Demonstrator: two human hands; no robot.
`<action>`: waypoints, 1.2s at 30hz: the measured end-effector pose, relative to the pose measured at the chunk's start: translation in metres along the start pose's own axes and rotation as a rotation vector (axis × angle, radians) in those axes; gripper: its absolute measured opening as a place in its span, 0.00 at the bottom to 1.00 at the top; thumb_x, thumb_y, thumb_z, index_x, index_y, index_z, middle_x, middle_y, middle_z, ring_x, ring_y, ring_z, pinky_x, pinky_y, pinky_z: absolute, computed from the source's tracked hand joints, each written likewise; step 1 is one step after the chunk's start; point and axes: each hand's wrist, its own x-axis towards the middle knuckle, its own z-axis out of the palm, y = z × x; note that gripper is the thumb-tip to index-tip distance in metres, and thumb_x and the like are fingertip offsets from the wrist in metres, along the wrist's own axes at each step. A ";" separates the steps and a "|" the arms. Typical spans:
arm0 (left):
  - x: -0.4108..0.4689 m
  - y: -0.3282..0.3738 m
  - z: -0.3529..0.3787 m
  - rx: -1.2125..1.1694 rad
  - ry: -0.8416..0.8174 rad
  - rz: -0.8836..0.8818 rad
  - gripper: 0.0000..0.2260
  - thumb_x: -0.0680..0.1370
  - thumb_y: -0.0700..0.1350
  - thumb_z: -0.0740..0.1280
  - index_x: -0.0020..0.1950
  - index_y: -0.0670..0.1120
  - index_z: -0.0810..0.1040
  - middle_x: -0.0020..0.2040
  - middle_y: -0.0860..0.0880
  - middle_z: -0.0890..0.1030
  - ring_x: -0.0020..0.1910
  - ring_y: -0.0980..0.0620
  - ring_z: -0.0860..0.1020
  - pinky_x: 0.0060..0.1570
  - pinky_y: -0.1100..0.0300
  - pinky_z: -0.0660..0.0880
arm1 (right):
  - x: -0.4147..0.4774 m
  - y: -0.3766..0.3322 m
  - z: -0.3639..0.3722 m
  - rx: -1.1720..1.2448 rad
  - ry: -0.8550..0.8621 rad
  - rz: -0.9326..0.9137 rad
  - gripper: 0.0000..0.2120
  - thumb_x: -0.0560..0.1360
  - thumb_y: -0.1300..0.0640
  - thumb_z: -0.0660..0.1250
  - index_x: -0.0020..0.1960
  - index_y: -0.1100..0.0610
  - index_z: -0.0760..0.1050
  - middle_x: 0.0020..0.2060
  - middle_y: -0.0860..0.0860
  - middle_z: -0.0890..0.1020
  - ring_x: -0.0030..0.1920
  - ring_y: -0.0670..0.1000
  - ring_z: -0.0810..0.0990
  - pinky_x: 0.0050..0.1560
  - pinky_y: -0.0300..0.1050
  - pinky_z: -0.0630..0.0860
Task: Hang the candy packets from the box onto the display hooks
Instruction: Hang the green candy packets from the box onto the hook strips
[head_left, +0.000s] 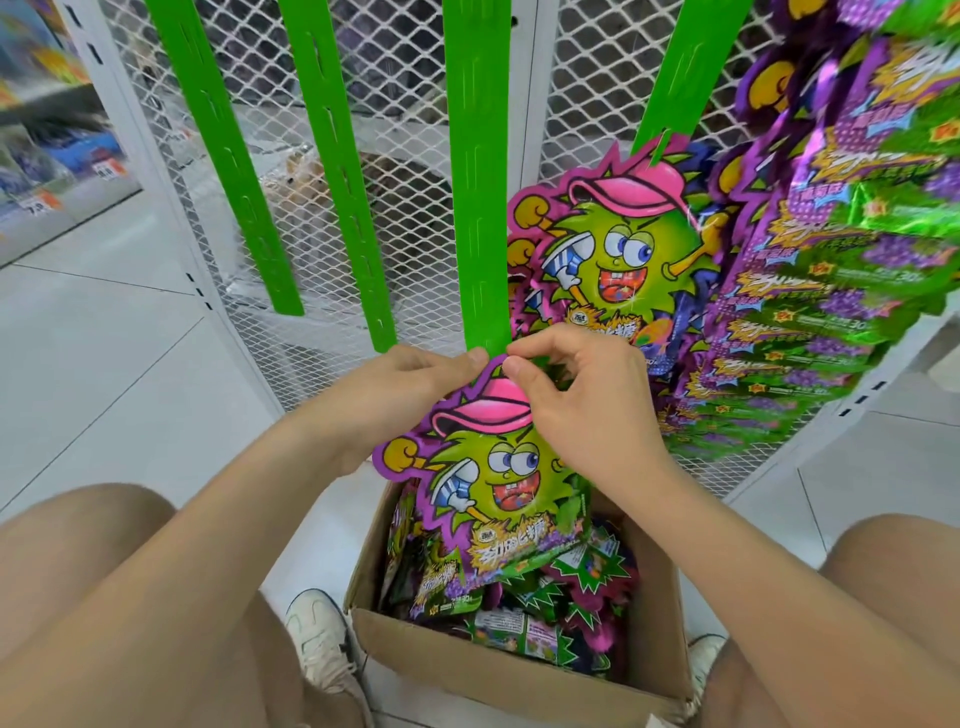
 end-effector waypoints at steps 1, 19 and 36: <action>-0.001 0.001 0.001 0.013 -0.015 0.015 0.29 0.70 0.76 0.70 0.55 0.54 0.89 0.55 0.49 0.89 0.58 0.45 0.86 0.70 0.42 0.76 | 0.000 0.000 0.001 -0.008 -0.003 -0.002 0.02 0.76 0.55 0.77 0.49 0.50 0.87 0.40 0.39 0.86 0.41 0.42 0.82 0.49 0.50 0.81; 0.006 -0.008 0.008 -0.035 -0.030 0.093 0.13 0.82 0.46 0.72 0.43 0.39 0.84 0.37 0.42 0.83 0.35 0.51 0.78 0.34 0.63 0.74 | -0.007 0.000 0.002 -0.083 -0.098 0.045 0.05 0.74 0.52 0.78 0.47 0.47 0.82 0.43 0.41 0.83 0.46 0.39 0.79 0.51 0.47 0.76; 0.011 -0.013 0.003 -0.191 0.024 0.078 0.19 0.81 0.52 0.72 0.52 0.34 0.84 0.40 0.43 0.74 0.37 0.51 0.74 0.42 0.55 0.72 | -0.022 -0.001 -0.004 -0.138 -0.320 -0.034 0.11 0.83 0.58 0.61 0.63 0.48 0.74 0.54 0.42 0.78 0.41 0.38 0.76 0.42 0.29 0.66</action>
